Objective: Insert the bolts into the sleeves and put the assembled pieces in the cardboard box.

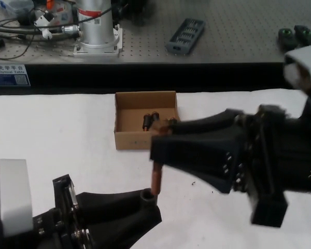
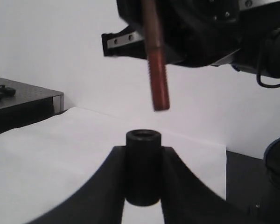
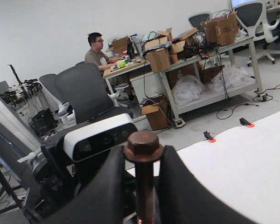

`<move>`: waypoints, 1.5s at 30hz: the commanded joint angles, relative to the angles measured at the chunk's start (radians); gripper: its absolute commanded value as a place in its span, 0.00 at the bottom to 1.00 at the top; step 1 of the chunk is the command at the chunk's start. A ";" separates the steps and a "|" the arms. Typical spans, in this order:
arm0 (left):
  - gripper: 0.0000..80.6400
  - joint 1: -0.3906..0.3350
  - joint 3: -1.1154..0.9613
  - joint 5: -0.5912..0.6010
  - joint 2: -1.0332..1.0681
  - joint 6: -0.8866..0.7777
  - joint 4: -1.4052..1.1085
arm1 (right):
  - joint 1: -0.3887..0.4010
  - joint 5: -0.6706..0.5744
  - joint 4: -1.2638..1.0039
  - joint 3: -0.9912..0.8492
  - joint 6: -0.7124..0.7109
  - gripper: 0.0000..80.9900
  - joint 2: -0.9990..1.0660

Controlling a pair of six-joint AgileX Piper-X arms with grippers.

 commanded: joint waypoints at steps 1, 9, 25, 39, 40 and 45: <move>0.01 0.002 -0.005 0.033 -0.010 -0.009 -0.072 | 0.016 -0.014 -0.019 -0.005 0.001 0.05 0.014; 0.01 0.002 -0.005 0.033 -0.010 -0.009 -0.072 | 0.033 -0.007 -0.040 -0.005 0.001 0.05 0.043; 0.01 0.002 -0.005 0.033 -0.010 -0.009 -0.079 | 0.025 -0.007 -0.133 -0.005 0.001 0.05 0.043; 0.01 0.002 -0.005 0.033 -0.010 -0.009 -0.074 | 0.025 -0.005 -0.073 -0.005 -0.071 0.05 0.043; 0.01 0.002 -0.005 0.033 -0.010 -0.009 -0.074 | 0.025 0.000 -0.069 -0.005 -0.073 0.05 0.043; 0.01 0.002 -0.005 0.033 -0.010 -0.009 -0.071 | 0.014 0.017 -0.069 -0.005 -0.073 0.05 0.043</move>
